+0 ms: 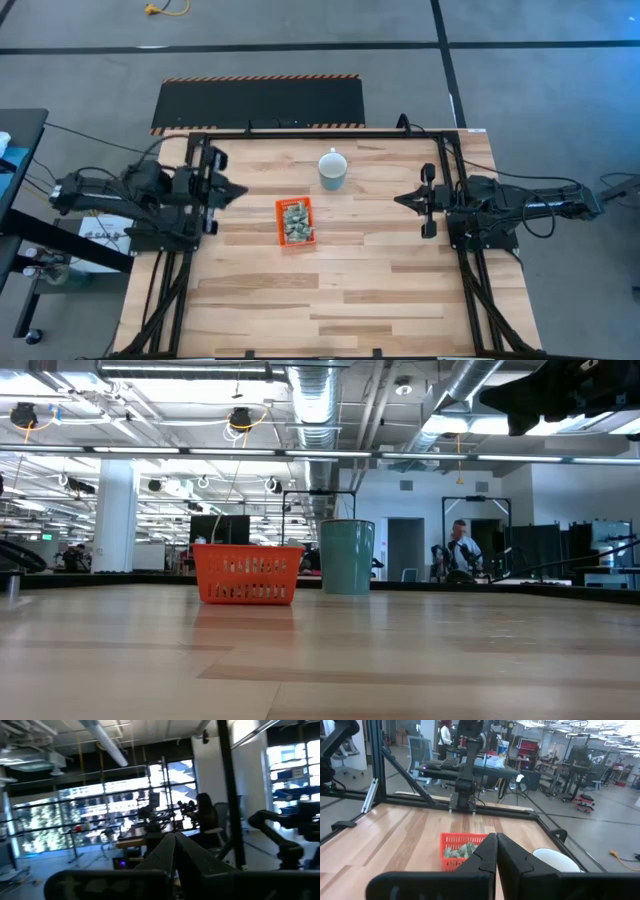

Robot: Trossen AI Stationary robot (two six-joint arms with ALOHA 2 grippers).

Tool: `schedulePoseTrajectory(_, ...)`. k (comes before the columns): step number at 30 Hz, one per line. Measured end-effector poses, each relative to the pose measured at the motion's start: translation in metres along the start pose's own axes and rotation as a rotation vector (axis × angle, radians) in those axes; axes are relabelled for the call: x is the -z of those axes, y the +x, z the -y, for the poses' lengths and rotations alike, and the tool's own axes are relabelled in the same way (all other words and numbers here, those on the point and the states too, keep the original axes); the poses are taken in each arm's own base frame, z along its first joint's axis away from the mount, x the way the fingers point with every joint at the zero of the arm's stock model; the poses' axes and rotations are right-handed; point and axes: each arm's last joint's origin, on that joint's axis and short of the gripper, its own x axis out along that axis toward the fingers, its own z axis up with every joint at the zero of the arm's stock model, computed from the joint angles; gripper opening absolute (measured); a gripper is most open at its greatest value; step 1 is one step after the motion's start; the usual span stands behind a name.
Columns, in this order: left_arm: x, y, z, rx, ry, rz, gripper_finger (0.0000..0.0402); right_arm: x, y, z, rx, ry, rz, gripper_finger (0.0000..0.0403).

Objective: Pick and place items into bin
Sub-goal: Return to Home Position

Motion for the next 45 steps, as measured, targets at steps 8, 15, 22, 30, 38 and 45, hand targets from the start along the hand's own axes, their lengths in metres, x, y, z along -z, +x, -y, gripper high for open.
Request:
schedulePoseTrajectory(8, -0.008, -0.036, -0.015, -0.152, -0.018, -0.071, 0.0, 0.0, 0.0, 0.0, -0.001, 0.012, -0.004, 0.0001)
schedulePoseTrajectory(15, -0.019, -0.07, -0.014, -0.169, -0.064, -0.056, 0.0, 0.001, 0.0, 0.0, -0.001, 0.041, -0.007, 0.0001)
schedulePoseTrajectory(22, -0.022, -0.094, -0.013, -0.2, -0.075, -0.052, 0.0, 0.002, 0.001, 0.0, -0.003, 0.088, -0.017, 0.0001)
schedulePoseTrajectory(30, -0.025, -0.126, -0.012, -0.229, -0.105, -0.021, 0.0, 0.006, 0.008, -0.002, -0.009, 0.108, -0.063, 0.0001)
schedulePoseTrajectory(38, -0.026, -0.146, -0.01, -0.241, -0.103, 0.004, 0.0, 0.01, 0.012, -0.003, -0.01, 0.179, -0.096, 0.0001)
schedulePoseTrajectory(45, -0.013, -0.14, -0.01, -0.248, -0.103, -0.05, 0.0, 0.005, 0.013, -0.002, 0.001, 0.392, -0.042, 0.0001)
